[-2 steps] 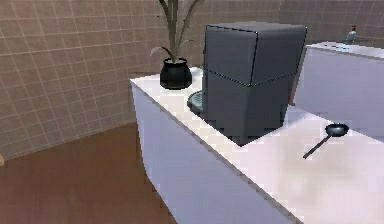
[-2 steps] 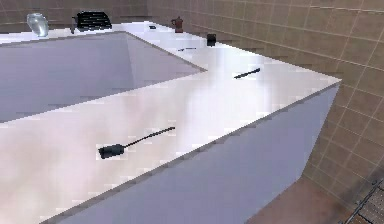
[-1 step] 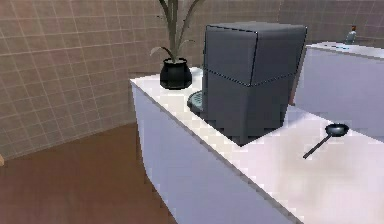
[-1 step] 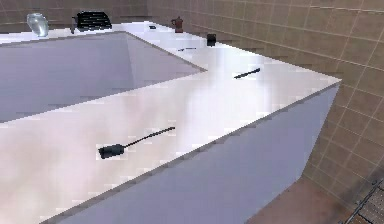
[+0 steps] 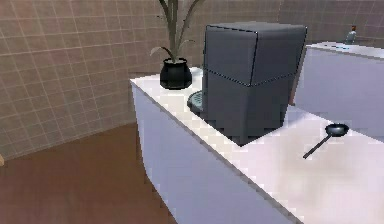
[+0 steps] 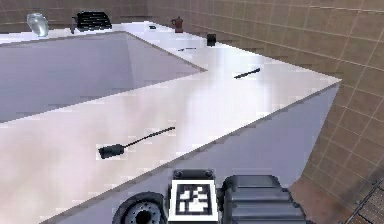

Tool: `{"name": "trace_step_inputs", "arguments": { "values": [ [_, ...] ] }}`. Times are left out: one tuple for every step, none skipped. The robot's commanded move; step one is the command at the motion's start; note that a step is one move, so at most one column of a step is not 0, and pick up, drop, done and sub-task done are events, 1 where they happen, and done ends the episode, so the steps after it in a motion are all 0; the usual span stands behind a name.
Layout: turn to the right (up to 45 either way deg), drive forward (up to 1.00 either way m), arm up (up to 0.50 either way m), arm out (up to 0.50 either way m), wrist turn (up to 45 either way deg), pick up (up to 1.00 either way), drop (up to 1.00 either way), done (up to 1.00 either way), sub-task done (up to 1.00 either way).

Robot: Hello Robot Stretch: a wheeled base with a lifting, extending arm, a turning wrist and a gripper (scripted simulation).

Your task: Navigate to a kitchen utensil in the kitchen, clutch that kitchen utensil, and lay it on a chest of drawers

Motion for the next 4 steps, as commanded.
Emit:
{"name": "trace_step_inputs", "arguments": {
  "values": [
    [0.0,0.00,0.00,0.38,0.0,0.00,0.00,0.00,0.00],
    [0.0,0.00,0.00,0.00,45.0,0.00,0.00,0.00,0.00],
    [0.0,0.00,0.00,0.00,45.0,0.00,0.00,0.00,0.00],
    [0.0,0.00,0.00,0.00,45.0,0.00,0.00,0.00,0.00]
  ]
}}
